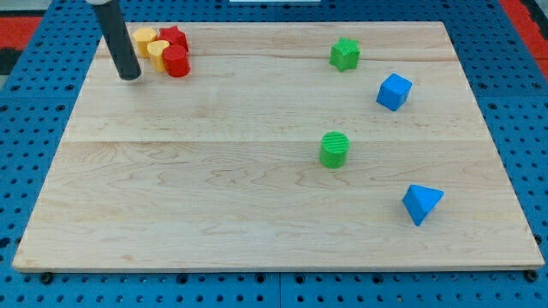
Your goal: Move the red circle into the yellow heart
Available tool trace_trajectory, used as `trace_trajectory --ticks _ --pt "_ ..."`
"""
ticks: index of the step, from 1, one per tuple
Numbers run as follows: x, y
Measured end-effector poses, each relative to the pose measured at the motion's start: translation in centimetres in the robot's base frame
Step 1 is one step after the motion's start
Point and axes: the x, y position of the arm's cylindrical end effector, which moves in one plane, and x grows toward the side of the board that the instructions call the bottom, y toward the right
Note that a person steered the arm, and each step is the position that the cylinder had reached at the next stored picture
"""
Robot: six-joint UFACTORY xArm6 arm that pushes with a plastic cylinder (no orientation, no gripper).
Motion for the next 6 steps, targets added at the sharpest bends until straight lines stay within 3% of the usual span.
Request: trace_trajectory --ticks 2,3,5,6 --pt "-0.6 10.0" --pt "-2.2 10.3" --pt "-3.7 3.4" --pt "-3.0 12.0"
